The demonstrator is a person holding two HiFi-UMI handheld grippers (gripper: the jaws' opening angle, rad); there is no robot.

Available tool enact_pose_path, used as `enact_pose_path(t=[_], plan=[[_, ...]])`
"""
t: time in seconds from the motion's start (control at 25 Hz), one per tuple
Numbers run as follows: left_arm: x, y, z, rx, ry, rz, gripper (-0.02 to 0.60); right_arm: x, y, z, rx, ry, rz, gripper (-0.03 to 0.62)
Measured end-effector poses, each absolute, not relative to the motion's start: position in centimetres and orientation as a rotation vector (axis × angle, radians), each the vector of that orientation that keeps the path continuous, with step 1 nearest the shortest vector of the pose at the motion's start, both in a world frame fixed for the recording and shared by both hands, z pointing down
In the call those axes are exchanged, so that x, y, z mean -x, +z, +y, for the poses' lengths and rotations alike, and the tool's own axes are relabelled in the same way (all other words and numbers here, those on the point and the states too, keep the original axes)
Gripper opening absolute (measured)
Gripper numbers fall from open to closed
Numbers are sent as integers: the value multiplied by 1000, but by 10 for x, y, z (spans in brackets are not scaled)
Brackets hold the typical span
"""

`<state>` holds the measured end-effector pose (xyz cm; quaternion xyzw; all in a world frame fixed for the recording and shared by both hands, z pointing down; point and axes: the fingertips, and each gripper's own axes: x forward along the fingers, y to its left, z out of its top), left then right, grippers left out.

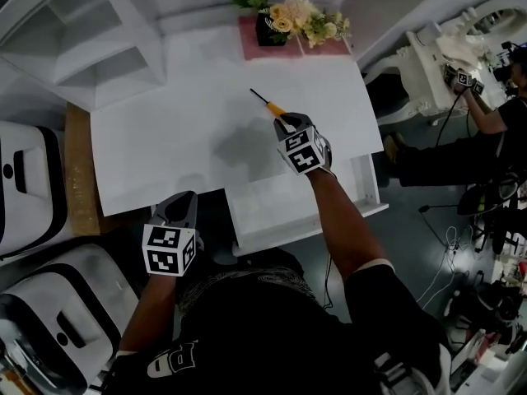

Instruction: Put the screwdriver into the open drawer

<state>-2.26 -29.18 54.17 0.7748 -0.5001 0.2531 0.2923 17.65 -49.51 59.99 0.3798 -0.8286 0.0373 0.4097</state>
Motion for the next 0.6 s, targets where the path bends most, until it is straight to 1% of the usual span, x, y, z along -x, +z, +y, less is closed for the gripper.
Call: enact_pose_path(t=[0.28,0.6], plan=[[30,546,-285,-1994,675,-1387,11,-164,627,-530,-832,24,-2037,86],[32,545,-274,-1953,682,-1429,11,-164,660,-552,-717,52,-1936,115]])
